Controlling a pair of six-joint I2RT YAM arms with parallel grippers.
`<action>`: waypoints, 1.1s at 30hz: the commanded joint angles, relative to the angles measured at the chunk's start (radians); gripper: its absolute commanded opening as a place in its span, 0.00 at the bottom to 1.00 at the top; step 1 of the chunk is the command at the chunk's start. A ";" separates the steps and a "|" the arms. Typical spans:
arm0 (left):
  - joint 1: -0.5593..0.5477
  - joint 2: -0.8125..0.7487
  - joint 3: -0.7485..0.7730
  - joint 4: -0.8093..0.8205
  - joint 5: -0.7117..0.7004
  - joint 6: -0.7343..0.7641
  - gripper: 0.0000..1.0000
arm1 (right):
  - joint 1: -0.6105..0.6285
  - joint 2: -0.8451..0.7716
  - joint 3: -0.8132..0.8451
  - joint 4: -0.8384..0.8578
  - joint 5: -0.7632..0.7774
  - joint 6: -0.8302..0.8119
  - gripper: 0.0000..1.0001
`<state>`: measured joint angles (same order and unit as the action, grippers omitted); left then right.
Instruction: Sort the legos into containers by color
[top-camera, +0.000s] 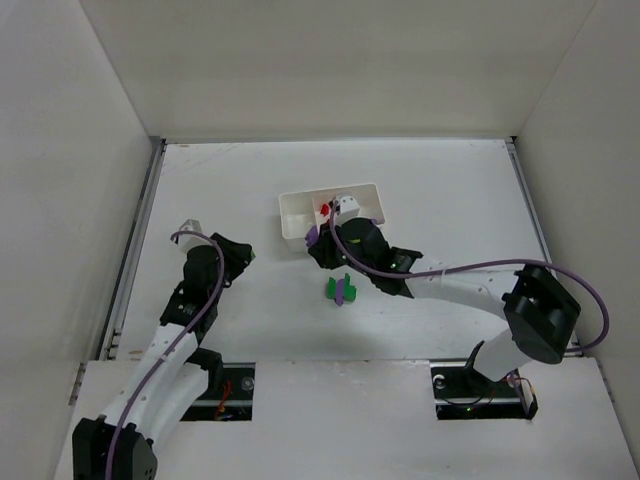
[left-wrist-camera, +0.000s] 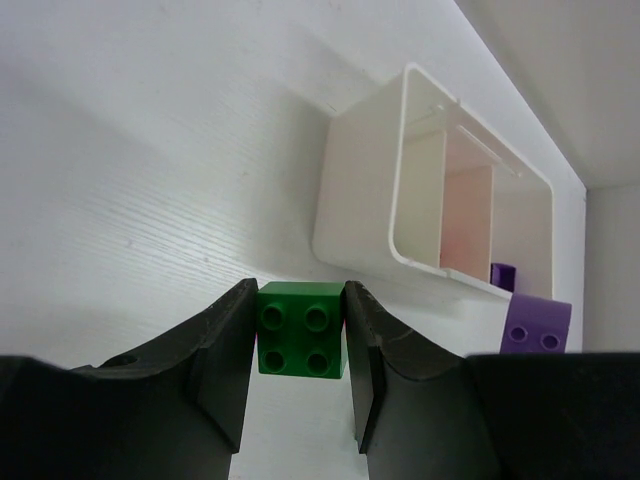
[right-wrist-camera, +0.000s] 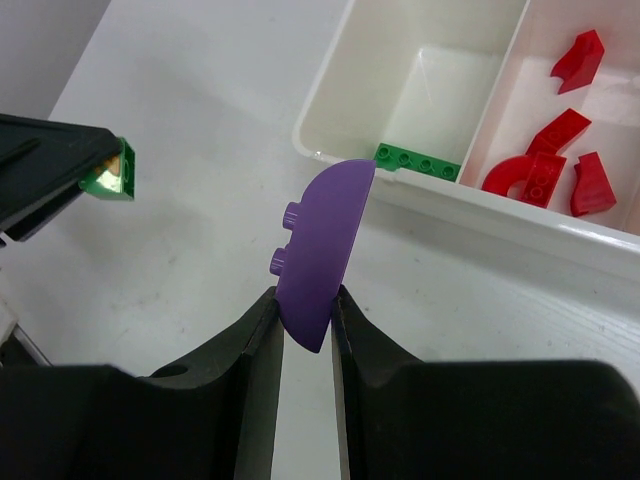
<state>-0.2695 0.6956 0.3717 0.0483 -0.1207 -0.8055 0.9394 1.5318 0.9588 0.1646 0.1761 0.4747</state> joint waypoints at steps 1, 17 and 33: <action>0.052 -0.028 0.021 -0.045 -0.020 0.015 0.18 | 0.023 -0.009 0.011 0.049 0.008 -0.013 0.22; 0.072 -0.013 0.029 -0.054 -0.022 -0.006 0.19 | 0.016 -0.041 -0.026 0.067 0.031 -0.036 0.22; 0.003 0.018 0.016 0.024 -0.033 0.002 0.19 | -0.050 0.054 0.101 0.024 0.025 -0.054 0.22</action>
<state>-0.2531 0.7174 0.3717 0.0185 -0.1368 -0.7979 0.9039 1.5673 0.9951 0.1669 0.1947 0.4397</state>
